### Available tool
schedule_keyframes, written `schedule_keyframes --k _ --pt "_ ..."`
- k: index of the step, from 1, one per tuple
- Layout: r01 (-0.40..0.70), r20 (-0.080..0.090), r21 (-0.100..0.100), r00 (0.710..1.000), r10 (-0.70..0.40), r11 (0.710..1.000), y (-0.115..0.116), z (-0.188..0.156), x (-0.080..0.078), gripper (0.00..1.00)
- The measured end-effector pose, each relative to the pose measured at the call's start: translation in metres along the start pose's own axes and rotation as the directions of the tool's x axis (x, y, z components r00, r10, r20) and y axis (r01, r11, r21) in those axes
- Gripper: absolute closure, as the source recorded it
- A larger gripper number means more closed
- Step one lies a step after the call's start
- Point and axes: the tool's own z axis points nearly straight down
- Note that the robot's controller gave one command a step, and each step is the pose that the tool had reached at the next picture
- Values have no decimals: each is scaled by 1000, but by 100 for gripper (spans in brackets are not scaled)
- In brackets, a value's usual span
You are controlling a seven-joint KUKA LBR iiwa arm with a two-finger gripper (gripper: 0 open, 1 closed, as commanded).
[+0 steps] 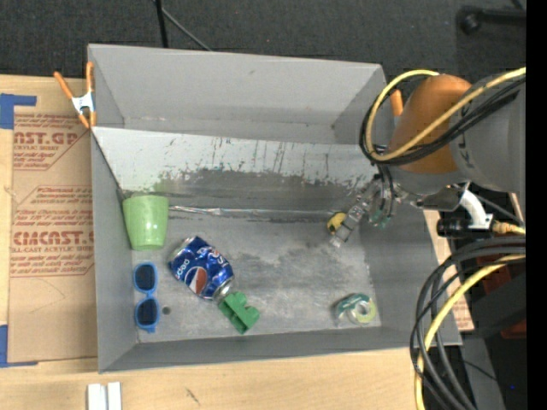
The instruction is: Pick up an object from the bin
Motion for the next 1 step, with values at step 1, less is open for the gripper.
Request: schedule_keyframes --k 1 --pt "2 -2 1 1000 -2 1000 1 -23 0 100"
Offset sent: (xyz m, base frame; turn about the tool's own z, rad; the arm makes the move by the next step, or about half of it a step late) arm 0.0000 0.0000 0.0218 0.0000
